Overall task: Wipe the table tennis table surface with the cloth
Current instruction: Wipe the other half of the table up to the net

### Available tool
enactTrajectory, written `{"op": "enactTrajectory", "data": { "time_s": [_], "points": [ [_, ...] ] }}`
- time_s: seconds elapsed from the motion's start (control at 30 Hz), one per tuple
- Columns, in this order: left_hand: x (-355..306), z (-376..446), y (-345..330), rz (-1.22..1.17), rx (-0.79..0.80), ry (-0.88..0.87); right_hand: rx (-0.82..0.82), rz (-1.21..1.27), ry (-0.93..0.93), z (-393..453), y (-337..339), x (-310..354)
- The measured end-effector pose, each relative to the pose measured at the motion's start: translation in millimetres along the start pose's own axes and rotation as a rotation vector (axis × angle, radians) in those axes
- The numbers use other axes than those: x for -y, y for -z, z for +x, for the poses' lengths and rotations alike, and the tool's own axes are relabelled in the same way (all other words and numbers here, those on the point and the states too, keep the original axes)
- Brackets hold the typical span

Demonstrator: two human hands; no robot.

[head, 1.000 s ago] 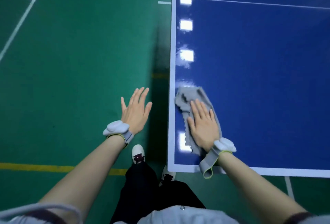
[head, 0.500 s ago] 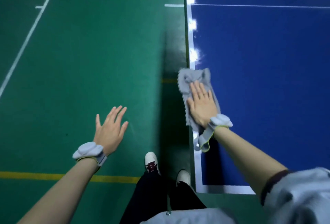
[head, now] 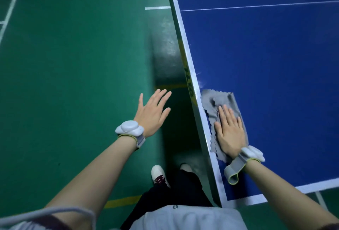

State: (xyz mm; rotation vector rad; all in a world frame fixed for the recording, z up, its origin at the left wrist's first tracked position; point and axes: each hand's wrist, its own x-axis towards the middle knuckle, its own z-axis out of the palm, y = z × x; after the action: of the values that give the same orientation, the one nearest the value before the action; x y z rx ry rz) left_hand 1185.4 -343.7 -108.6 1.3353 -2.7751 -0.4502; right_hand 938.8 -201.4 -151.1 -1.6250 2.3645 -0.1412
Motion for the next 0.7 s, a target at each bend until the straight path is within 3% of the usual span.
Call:
{"op": "enactTrajectory", "data": {
  "time_s": [0.2,0.33,0.57,0.7],
  "points": [
    [16.4,11.8,-7.8,-0.086,0.068,0.103,-0.125,0.061,-0.377,53.6,-2.0,21.3],
    [30.7,15.6,-3.8,-0.097,0.053,0.102,-0.147,0.085,-0.483,96.2,-2.6,40.4],
    [76.0,42.7,8.2,-0.08,0.044,0.264,-0.132,0.087,-0.429,166.3,3.9,67.4],
    [83.4,67.9,18.1,-0.075,0.039,0.295,-0.064,0.015,-0.152,193.9,8.6,75.1]
  ]
}}
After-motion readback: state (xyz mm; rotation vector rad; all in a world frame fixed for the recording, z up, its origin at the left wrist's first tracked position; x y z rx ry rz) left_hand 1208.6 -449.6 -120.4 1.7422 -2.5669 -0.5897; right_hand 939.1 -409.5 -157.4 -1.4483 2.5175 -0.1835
